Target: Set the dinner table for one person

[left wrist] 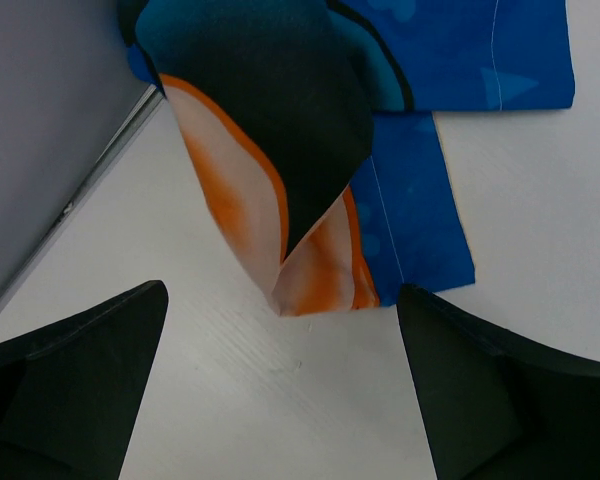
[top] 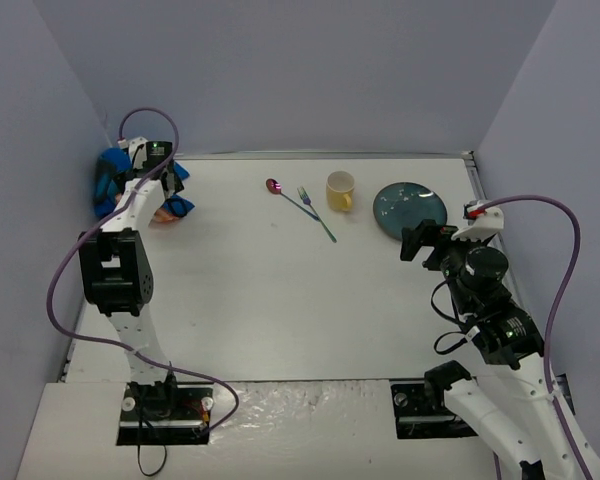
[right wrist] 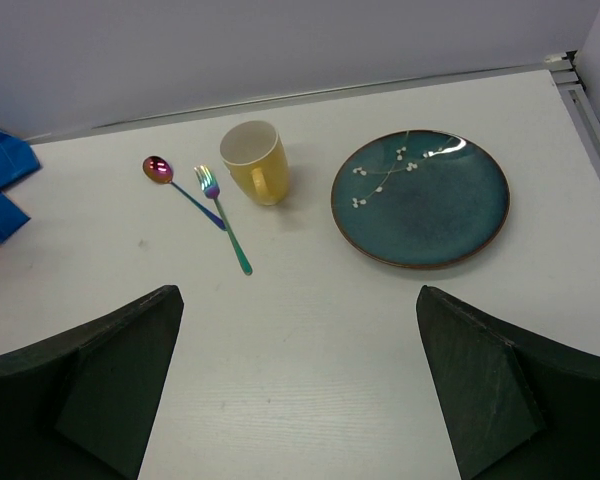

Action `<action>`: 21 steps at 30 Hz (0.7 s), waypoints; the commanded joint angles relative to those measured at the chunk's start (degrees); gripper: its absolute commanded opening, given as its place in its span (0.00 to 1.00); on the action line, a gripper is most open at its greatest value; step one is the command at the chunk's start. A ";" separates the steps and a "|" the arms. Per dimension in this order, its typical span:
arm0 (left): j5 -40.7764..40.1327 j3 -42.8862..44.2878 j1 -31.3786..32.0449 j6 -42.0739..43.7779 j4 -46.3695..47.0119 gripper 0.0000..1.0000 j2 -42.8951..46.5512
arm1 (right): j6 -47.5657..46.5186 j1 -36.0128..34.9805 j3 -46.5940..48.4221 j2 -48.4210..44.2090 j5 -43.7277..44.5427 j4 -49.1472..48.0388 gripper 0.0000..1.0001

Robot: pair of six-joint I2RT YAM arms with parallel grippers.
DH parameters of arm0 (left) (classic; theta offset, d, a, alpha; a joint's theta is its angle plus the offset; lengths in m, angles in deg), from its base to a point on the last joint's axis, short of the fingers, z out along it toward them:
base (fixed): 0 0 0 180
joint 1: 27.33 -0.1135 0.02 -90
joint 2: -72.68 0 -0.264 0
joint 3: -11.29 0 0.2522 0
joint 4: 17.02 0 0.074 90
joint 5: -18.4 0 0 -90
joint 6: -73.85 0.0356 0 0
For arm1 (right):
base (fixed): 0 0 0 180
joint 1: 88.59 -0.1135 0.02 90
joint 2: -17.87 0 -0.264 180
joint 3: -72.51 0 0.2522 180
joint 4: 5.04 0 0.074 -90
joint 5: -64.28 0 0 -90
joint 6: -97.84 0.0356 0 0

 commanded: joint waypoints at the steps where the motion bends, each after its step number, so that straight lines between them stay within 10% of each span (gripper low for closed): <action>1: -3.04 8.10 -1.78 -2.45 0.52 0.97 -4.15 | -0.45 -0.54 0.61 2.38 -0.71 -4.24 1.00; 12: -3.22 9.86 -4.99 -3.94 -0.98 0.73 -10.76 | -0.46 -0.54 0.48 3.32 -1.09 -4.31 1.00; 21: -0.77 8.34 -5.01 3.02 -0.02 0.01 -1.69 | -0.20 -0.54 1.13 4.08 -3.35 -4.86 1.00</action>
